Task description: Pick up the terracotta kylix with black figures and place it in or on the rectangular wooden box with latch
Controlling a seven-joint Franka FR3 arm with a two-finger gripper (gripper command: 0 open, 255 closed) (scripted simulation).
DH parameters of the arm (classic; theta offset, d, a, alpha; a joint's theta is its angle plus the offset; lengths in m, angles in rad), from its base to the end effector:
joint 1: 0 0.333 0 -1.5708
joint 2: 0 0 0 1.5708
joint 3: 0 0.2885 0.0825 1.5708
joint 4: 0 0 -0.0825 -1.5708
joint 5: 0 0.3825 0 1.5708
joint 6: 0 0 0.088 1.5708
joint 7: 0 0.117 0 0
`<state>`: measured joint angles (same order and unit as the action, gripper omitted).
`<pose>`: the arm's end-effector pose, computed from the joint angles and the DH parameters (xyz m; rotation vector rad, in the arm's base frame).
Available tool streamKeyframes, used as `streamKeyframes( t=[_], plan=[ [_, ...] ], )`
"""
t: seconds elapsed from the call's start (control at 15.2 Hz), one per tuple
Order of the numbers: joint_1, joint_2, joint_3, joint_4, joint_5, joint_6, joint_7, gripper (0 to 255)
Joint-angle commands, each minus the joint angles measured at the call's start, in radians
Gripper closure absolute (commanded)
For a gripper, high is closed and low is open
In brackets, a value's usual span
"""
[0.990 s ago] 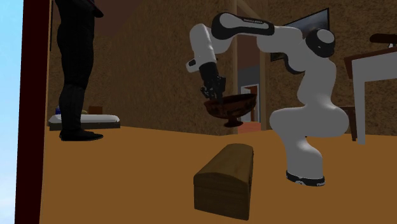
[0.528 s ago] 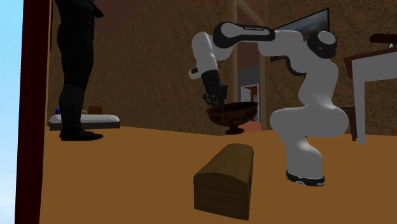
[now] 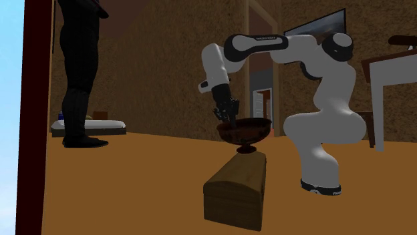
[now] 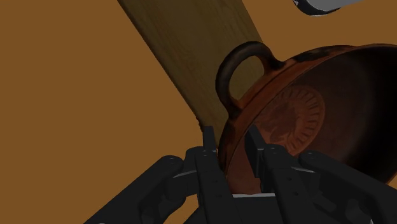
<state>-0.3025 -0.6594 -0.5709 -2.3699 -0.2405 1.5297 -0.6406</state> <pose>0.2029 -0.3051 0.4659 -2.8972 0.0958 0.1906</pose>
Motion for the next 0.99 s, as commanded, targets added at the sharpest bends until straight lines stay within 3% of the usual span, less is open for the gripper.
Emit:
streamKeyframes(
  t=[0.0, 0.33, 0.86, 0.92],
  plan=[
    [-0.003, -0.001, -0.008, -0.026, -0.006, 0.026, -0.002, 255],
    [-0.006, 0.007, -0.028, -0.084, -0.019, 0.093, -0.004, 255],
    [-0.004, 0.007, -0.029, -0.084, -0.020, 0.093, -0.004, 255],
    [-0.004, 0.007, -0.029, -0.084, -0.020, 0.093, -0.004, 0]
  ],
)
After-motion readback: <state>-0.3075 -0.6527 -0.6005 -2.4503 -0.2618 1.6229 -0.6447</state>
